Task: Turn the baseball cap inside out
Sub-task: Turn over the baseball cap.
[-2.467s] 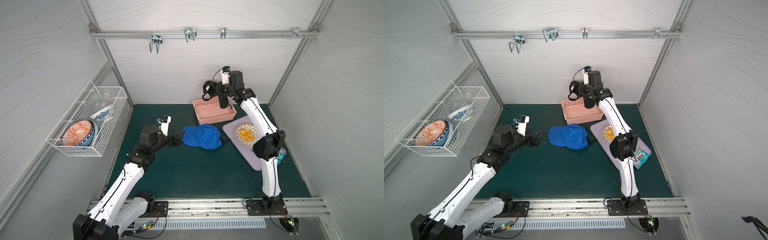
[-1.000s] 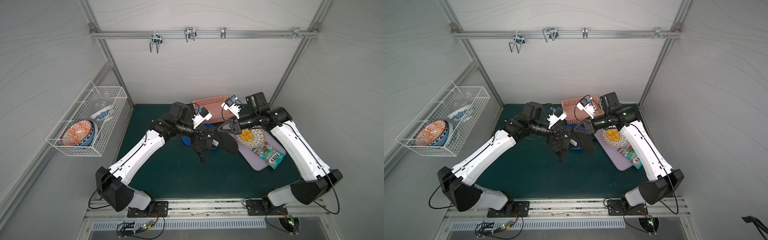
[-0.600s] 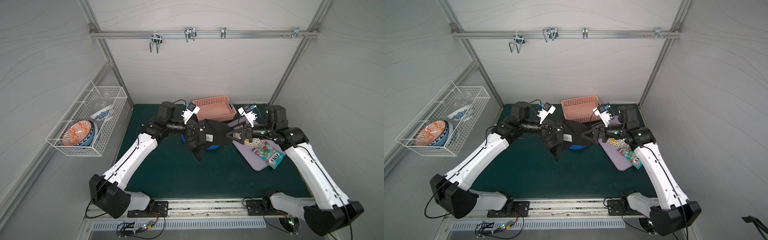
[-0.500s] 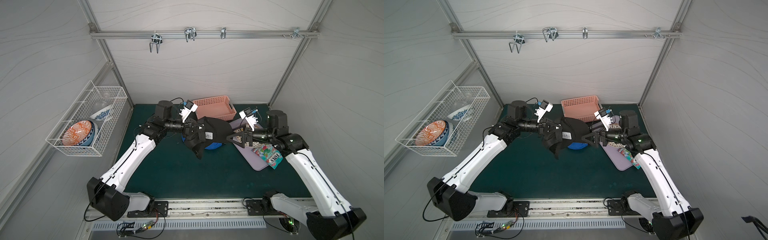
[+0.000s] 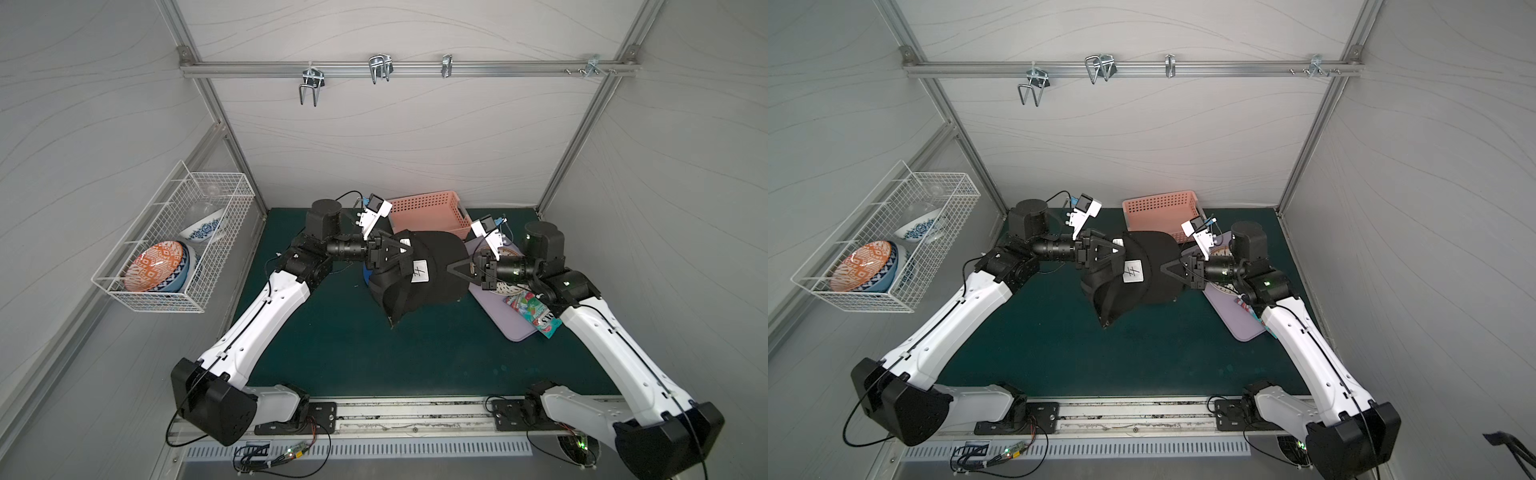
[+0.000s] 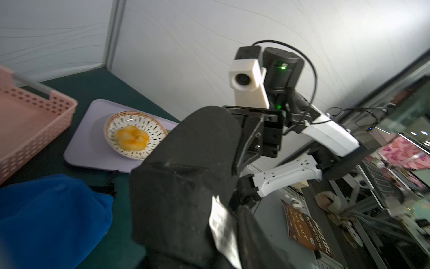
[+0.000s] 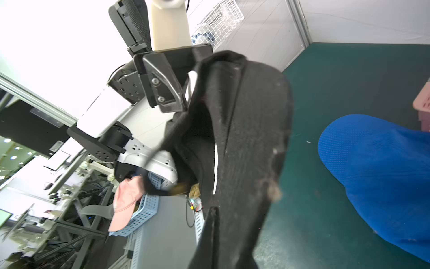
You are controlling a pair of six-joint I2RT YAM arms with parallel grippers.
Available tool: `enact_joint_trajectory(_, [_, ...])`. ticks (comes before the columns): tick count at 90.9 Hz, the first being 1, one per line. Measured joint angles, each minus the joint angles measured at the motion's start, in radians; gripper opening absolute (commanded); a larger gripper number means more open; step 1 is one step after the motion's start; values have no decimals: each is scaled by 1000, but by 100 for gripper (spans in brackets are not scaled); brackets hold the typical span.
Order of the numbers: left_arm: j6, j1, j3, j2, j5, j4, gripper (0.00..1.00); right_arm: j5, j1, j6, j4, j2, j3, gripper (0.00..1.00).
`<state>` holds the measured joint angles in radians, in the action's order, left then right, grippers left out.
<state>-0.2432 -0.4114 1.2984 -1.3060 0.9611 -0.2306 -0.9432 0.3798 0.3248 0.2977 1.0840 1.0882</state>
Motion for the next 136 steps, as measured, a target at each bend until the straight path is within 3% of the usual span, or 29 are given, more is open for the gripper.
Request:
enact_joint_trajectory(16, [53, 0, -34, 92, -338, -82, 100, 195, 0, 68, 36, 0, -7, 0])
enact_joint_trajectory(22, [60, 0, -42, 135, -415, -102, 100, 265, 9, 93, 49, 2, -11, 0])
enact_joint_trajectory(40, [56, -48, -42, 153, -514, -188, 100, 388, 34, 124, 72, 18, -10, 0])
enact_joint_trajectory(62, [80, -109, -34, 48, -562, -292, 100, 399, 35, 122, 95, 34, 6, 0])
enact_joint_trajectory(67, [100, -124, -26, 20, -587, -314, 92, 386, 35, 120, 96, 35, 13, 0])
enact_joint_trajectory(74, [123, -135, -13, -12, -628, -344, 62, 365, 35, 115, 103, 35, 24, 0])
enact_joint_trajectory(80, [137, -130, -13, -20, -660, -357, 44, 341, 35, 110, 110, 35, 35, 0])
enact_joint_trajectory(85, [130, -109, -15, -17, -663, -354, 36, 314, 33, 106, 117, 37, 44, 0])
enact_joint_trajectory(102, [17, 14, -105, 58, -546, -236, 35, 198, -10, 96, 148, 47, 76, 0])
enact_joint_trajectory(128, [-234, 163, -249, 106, -289, -2, 1, 45, -84, 70, 197, 59, 99, 0])
enact_joint_trajectory(136, [-308, 207, -301, 113, -235, 70, 0, -15, -104, 94, 185, 60, 98, 0])
